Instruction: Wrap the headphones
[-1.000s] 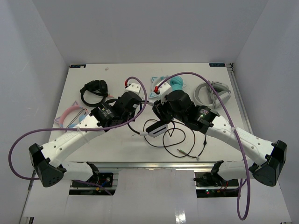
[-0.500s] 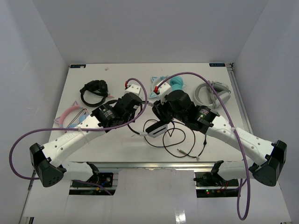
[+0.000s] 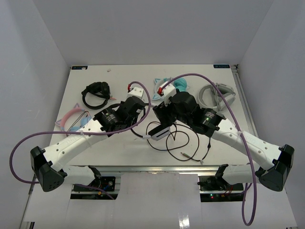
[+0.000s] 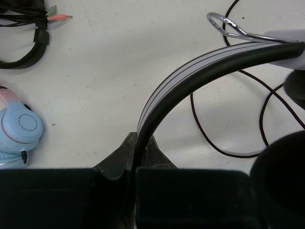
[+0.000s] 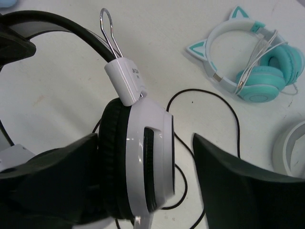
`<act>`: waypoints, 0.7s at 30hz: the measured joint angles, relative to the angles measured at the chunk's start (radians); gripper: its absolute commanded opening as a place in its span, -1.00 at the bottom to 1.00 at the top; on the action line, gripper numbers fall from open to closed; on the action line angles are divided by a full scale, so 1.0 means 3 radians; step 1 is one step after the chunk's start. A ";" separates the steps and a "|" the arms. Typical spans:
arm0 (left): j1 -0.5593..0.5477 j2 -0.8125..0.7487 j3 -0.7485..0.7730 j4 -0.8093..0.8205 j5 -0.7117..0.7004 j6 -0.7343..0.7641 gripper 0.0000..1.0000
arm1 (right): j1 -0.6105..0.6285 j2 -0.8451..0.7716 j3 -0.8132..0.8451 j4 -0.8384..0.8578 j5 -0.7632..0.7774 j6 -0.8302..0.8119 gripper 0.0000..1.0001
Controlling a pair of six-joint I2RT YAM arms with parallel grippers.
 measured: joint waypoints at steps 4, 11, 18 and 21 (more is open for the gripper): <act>0.0000 -0.0042 -0.0010 -0.0123 -0.0212 -0.0015 -1.00 | 0.0002 -0.0144 0.0055 0.0035 0.0010 0.0009 0.96; 0.0018 -0.0242 0.0252 -0.0526 -0.0610 -0.0123 -1.00 | 0.0006 -0.0920 0.0082 0.0216 -0.0033 -0.0046 0.86; 0.0017 -0.0581 0.0961 -0.0676 -0.0752 -0.0126 -1.00 | 0.0006 -0.1797 -0.0631 0.0751 -0.0246 -0.0121 0.81; 0.0018 -0.0778 0.1236 -0.0636 -0.0738 -0.0120 -1.00 | 0.0006 -0.1917 -0.0889 0.0939 -0.0399 -0.0164 0.80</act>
